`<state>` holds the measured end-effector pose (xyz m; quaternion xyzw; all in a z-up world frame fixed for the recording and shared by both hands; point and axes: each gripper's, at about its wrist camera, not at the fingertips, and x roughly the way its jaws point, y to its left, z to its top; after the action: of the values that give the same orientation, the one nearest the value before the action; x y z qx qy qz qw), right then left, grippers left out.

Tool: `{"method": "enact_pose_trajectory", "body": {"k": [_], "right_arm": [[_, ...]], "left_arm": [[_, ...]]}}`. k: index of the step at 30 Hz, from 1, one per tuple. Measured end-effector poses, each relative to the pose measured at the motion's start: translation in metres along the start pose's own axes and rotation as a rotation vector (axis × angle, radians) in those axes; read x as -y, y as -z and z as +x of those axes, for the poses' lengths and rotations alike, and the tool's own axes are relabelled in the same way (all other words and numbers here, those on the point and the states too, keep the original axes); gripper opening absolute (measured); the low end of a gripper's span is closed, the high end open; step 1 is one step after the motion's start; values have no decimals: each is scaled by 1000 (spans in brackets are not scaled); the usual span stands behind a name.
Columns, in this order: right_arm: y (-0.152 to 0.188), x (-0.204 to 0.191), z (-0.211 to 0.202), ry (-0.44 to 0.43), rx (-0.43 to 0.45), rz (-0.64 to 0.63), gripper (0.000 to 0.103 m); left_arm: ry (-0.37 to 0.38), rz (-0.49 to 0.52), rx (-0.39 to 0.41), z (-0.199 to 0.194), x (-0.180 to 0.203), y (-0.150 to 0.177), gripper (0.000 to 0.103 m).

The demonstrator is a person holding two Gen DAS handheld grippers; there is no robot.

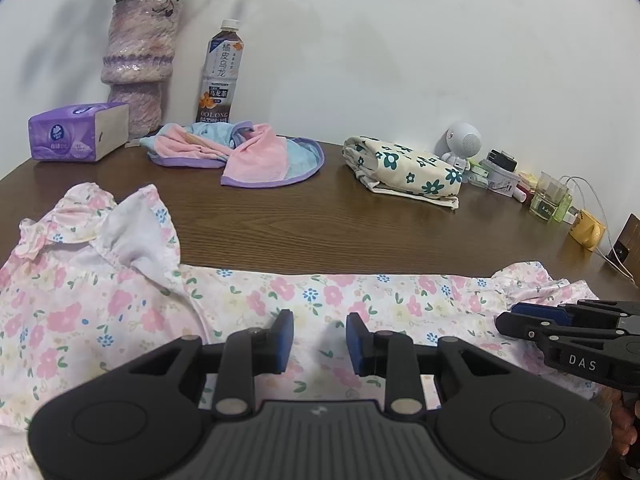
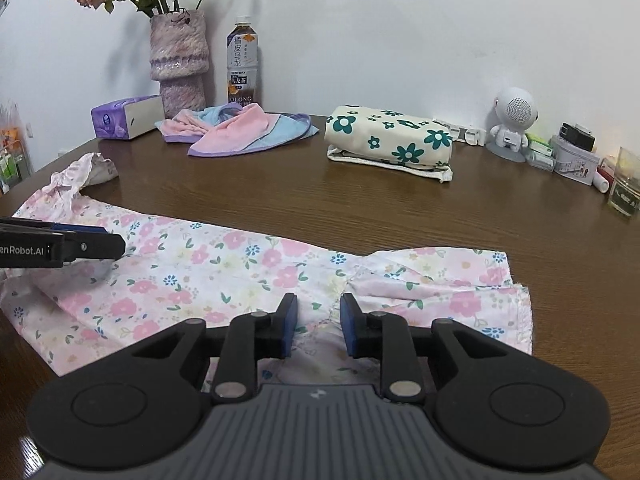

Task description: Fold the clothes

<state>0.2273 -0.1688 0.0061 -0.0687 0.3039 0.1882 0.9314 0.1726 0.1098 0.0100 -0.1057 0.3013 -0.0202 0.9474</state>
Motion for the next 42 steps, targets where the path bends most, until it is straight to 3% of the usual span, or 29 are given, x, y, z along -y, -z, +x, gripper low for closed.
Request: {"method": "enact_pose_trajectory", "body": {"k": [9, 11, 18, 19, 21, 22, 26, 29, 31, 33, 38, 42], "right_arm": [[-1, 6, 0, 0, -1, 3, 23], [-1, 8, 0, 0, -1, 6, 23], [-1, 8, 0, 12, -1, 8, 24], [-1, 8, 0, 10, 0, 10, 25], [-1, 8, -2, -5, 10, 39, 36], [-2, 6, -9, -15, 41, 46, 39], [-5, -3, -39, -52, 164, 52, 67], [-6, -9, -50, -72, 190, 39, 83], [-6, -14, -52, -68, 185, 17, 86], [-5, -19, -53, -66, 181, -7, 98], [-6, -41, -62, -68, 197, -90, 102], [-4, -74, -72, -41, 225, -250, 102]], "left_arm": [[19, -6, 5, 0, 7, 2, 29], [24, -7, 6, 1, 8, 3, 38], [26, -20, 35, -3, 11, 3, 51], [20, -23, 45, -5, 11, 3, 57], [10, -27, 65, -9, 11, 3, 66], [8, -31, 76, -12, 11, 2, 73], [36, -30, 115, -34, 11, 0, 96], [73, 1, 139, -55, 11, 0, 102], [73, 49, 157, -71, 12, 2, 103], [56, 105, 173, -85, 12, 4, 103], [-3, 267, 157, -117, 10, 14, 103], [-64, 402, 133, -142, 0, 26, 103]]}}
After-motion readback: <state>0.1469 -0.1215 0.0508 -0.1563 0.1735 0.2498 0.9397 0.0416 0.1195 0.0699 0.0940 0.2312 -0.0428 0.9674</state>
